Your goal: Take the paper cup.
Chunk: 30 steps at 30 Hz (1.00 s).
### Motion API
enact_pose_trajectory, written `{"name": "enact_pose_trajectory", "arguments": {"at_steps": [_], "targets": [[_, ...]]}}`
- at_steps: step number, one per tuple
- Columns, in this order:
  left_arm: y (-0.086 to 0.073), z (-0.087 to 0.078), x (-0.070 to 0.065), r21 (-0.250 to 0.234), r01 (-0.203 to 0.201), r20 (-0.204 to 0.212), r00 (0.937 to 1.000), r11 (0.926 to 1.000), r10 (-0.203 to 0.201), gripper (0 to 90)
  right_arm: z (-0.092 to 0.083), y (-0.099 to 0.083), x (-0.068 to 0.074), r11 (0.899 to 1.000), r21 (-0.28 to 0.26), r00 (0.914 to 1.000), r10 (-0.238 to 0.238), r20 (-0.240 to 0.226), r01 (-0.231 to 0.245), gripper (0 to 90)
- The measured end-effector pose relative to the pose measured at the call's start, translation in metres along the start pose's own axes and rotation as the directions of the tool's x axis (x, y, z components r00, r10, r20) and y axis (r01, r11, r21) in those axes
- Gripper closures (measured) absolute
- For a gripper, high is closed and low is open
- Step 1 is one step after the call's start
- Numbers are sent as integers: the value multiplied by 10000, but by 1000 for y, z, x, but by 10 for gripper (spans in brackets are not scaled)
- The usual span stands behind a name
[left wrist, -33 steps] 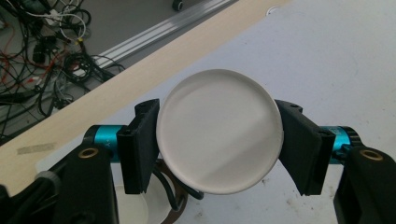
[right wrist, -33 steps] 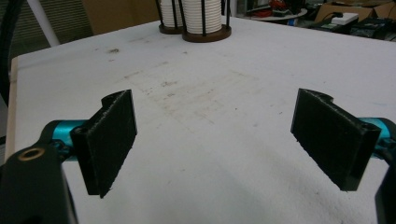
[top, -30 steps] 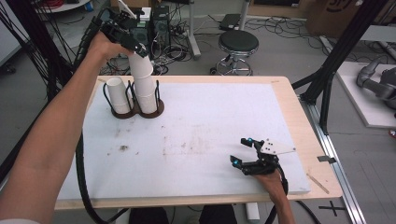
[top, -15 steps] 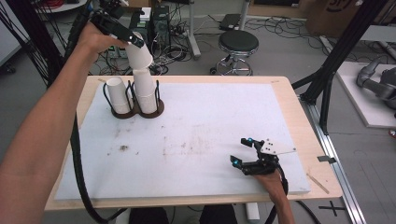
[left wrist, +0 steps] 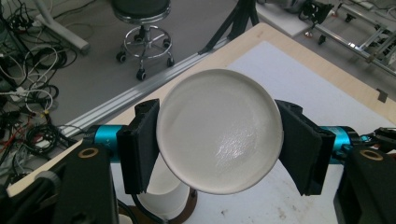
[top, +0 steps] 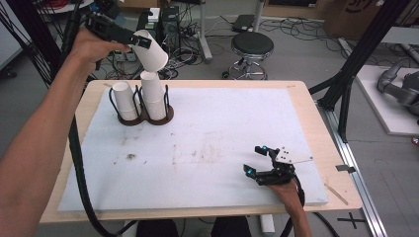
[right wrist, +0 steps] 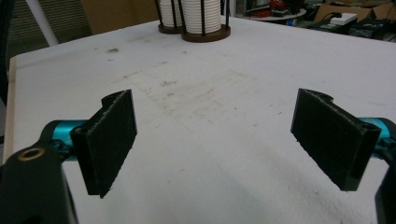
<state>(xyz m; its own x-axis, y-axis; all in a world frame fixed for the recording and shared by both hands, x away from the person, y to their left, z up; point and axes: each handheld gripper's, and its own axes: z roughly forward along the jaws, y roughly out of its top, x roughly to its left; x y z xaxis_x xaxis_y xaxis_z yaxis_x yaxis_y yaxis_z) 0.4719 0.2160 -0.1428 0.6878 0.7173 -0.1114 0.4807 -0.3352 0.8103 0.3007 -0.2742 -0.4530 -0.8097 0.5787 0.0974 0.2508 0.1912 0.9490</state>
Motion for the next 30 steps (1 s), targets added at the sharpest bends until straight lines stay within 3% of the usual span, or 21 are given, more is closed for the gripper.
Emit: {"name": "enact_pose_trajectory", "arguments": {"at_steps": [5,9,17,24,26,30], "targets": [[-15,-6,-5,-573,-95,582,9982,9983,128,351,0,0,0,10000,3,10000,-42,1,42,149],[-28,-12,-14,-921,-443,930,9943,9948,529,351,0,0,0,10000,7,10000,-16,0,16,149],[-59,-21,-36,-1520,-1023,1524,9803,9831,1256,350,0,0,0,10000,4,10000,-33,12,33,149],[-95,-28,-49,-1855,-1366,1805,9687,9731,1704,350,0,0,0,10000,-19,10000,-64,47,64,149],[-107,-29,-50,-1947,-1344,1827,9683,9716,1705,350,0,0,0,9999,-44,9999,-134,60,134,149],[-133,-27,-51,-2169,-1214,2159,9617,9686,1688,349,0,0,0,10000,2,10000,-9,52,9,149]]}}
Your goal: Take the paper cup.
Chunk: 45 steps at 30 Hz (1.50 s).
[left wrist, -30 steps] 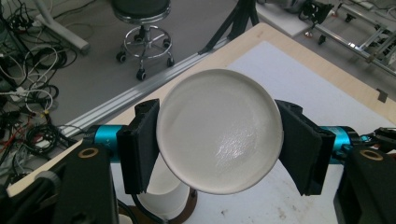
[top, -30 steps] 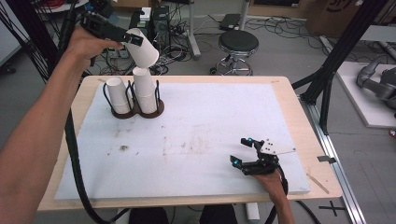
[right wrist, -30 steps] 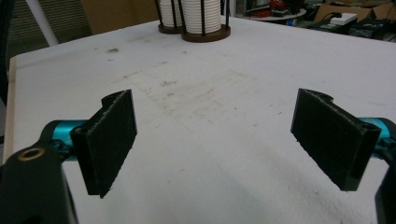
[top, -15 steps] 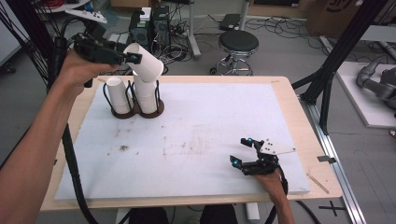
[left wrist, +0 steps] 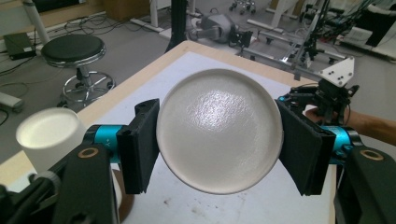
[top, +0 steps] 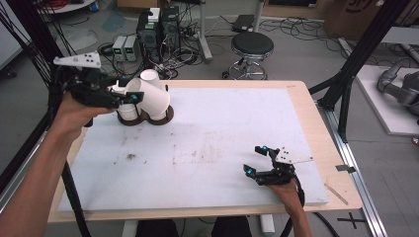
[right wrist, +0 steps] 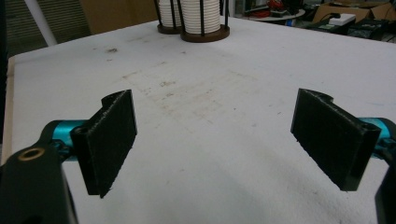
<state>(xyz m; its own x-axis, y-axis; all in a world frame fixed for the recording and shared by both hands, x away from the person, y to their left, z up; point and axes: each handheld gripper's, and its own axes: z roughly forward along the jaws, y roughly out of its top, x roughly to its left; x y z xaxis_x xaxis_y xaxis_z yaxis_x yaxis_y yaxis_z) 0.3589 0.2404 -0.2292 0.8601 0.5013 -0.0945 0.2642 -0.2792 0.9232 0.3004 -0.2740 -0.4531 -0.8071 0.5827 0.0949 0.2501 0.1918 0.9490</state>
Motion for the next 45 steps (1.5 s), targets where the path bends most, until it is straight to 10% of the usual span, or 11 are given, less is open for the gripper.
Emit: {"name": "enact_pose_trajectory", "arguments": {"at_steps": [13,45], "targets": [[-57,13,-12,-567,-429,688,9965,9975,467,348,0,0,0,10000,13,10000,-37,51,37,149],[-106,26,-30,-1538,-503,1703,9824,9868,766,345,0,0,0,10000,19,10000,30,78,-30,149]]}}
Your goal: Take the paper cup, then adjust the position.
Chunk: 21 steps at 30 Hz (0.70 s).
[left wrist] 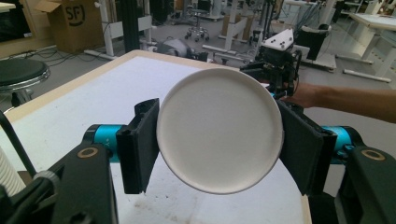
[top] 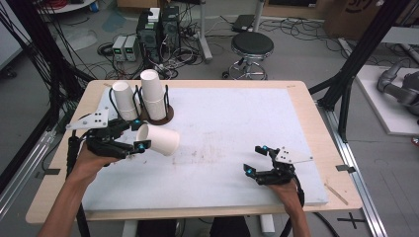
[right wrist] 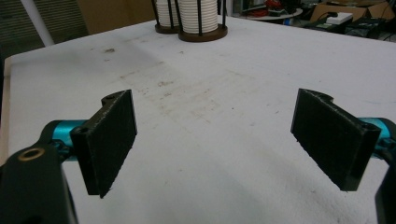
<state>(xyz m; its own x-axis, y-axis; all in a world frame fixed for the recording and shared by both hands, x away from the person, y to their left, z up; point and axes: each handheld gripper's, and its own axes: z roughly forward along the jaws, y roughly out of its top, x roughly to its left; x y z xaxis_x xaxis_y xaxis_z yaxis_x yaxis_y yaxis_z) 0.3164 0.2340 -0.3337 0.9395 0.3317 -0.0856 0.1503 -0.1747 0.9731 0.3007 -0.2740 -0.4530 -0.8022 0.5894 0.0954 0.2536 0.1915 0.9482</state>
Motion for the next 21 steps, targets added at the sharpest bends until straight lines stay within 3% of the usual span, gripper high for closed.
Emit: {"name": "enact_pose_trajectory", "arguments": {"at_steps": [7,21], "targets": [[-4,4,-5,-115,-97,148,9998,9999,98,345,-2,-1,0,9998,-193,10000,-3,-45,2,149],[-3,6,-4,-233,-74,244,9997,9997,79,345,0,1,-1,10000,3,10000,-70,-59,70,148]]}}
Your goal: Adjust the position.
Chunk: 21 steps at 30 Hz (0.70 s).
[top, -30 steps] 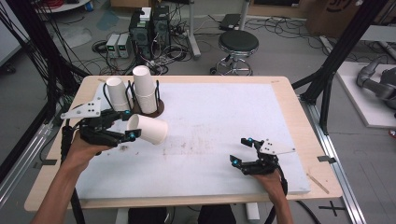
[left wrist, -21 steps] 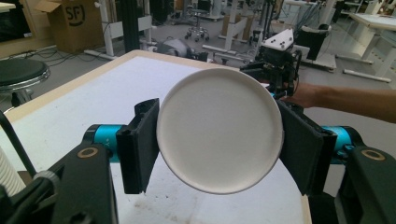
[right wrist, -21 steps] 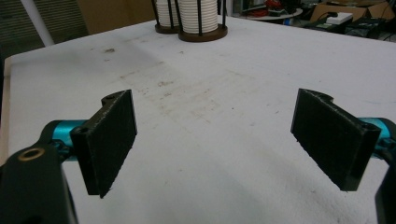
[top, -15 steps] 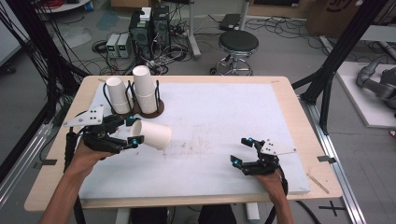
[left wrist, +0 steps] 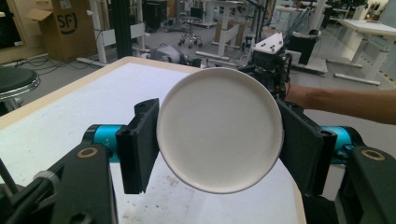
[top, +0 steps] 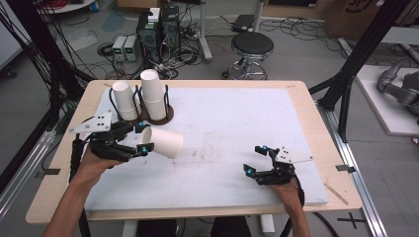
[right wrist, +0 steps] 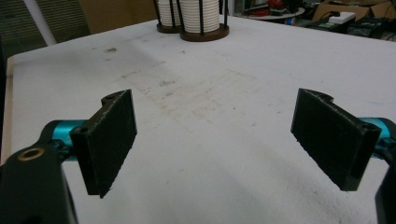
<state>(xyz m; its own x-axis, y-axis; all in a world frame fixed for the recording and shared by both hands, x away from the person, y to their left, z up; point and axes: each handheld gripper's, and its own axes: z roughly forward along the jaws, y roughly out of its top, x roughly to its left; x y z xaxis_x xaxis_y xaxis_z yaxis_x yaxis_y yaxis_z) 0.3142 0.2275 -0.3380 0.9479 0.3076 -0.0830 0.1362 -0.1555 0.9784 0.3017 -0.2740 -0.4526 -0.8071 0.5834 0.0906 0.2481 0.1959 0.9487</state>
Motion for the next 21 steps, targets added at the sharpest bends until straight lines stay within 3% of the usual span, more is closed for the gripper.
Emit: {"name": "enact_pose_trajectory", "arguments": {"at_steps": [11,21], "targets": [[1,0,-2,-194,-6,84,10000,9998,8,344,-3,7,-1,9998,-145,9998,104,-142,-106,148],[2,5,-6,-487,-7,312,9995,9988,22,345,-13,51,-4,9990,-435,9942,32,-1077,-80,149]]}}
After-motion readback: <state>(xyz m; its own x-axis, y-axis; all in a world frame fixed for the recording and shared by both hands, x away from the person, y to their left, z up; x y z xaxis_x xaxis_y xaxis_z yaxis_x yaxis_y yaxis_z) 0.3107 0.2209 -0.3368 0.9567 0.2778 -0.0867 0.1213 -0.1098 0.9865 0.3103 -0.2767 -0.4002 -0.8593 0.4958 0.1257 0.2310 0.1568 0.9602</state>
